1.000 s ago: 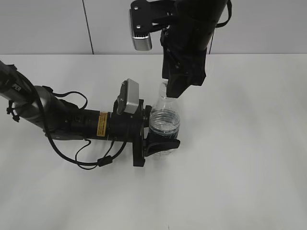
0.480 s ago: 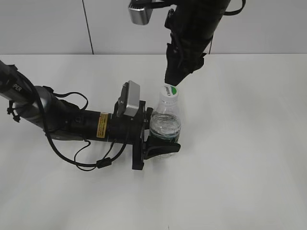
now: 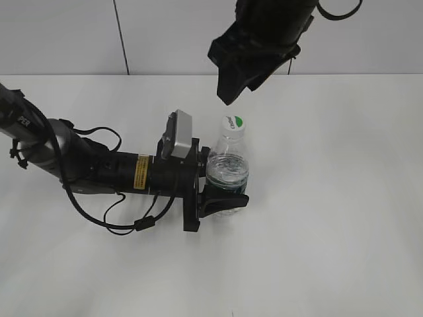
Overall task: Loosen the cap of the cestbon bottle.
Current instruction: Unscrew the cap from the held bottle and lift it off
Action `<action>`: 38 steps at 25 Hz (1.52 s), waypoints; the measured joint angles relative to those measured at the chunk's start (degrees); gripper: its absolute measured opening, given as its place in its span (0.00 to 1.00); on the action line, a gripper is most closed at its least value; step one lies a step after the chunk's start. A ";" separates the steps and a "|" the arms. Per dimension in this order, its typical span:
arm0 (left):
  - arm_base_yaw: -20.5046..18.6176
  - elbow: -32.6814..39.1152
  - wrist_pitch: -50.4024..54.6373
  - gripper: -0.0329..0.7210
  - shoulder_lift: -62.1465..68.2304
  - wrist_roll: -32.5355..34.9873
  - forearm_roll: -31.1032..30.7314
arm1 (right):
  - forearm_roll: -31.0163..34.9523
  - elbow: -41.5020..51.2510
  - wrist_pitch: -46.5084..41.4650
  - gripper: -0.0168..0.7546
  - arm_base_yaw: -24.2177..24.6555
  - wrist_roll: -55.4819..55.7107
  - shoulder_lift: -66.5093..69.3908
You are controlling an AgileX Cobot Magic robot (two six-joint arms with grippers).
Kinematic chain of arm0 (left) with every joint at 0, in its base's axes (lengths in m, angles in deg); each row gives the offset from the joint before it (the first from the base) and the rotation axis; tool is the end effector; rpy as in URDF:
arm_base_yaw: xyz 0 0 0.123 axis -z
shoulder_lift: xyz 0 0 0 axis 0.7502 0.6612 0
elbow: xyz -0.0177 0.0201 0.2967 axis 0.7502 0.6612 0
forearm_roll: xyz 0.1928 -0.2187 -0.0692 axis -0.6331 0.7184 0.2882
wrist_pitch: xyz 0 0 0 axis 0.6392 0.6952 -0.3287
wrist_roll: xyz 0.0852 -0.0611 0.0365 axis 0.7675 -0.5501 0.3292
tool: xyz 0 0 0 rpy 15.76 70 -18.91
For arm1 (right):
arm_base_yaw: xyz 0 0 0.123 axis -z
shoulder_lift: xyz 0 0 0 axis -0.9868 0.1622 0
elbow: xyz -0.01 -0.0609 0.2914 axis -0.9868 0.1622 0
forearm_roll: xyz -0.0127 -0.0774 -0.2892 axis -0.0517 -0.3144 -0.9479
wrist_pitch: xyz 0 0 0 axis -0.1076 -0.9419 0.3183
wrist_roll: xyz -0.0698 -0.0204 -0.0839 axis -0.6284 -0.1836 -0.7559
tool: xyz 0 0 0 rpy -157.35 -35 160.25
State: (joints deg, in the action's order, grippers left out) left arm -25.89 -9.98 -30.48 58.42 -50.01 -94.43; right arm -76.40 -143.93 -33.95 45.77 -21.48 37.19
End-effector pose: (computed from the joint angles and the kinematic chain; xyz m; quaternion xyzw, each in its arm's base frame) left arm 0.3514 -0.2550 0.0121 0.5545 0.5524 -0.4371 0.4432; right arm 0.3667 0.2798 0.2969 -0.4508 0.8740 0.1108 0.1439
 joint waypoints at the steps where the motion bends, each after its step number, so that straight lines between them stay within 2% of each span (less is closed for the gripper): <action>1: 0.00 0.00 0.06 0.59 0.02 -0.07 0.26 | 0.00 0.00 0.00 0.54 0.00 4.59 0.00; 4: 0.00 0.00 0.13 0.59 0.07 -0.12 0.67 | 0.00 0.00 0.00 0.54 0.00 15.10 0.00; 9: 0.00 0.00 0.41 0.59 0.07 -0.12 1.68 | 0.00 0.00 0.00 0.54 0.00 26.63 0.00; 15: 0.00 0.00 0.65 0.59 0.07 -0.12 2.32 | -0.20 0.24 0.00 0.54 0.00 34.71 0.21; 23: 0.00 0.00 0.65 0.59 0.07 -0.22 2.37 | 0.04 0.30 0.00 0.54 0.00 38.75 2.30; 38: 0.00 0.00 0.66 0.59 0.07 -0.22 2.37 | 1.46 0.54 0.01 0.54 0.00 39.78 5.12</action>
State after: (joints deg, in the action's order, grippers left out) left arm -25.89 -9.98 -29.82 58.48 -50.23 -92.06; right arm -74.93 -143.39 -33.94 45.77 18.31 42.30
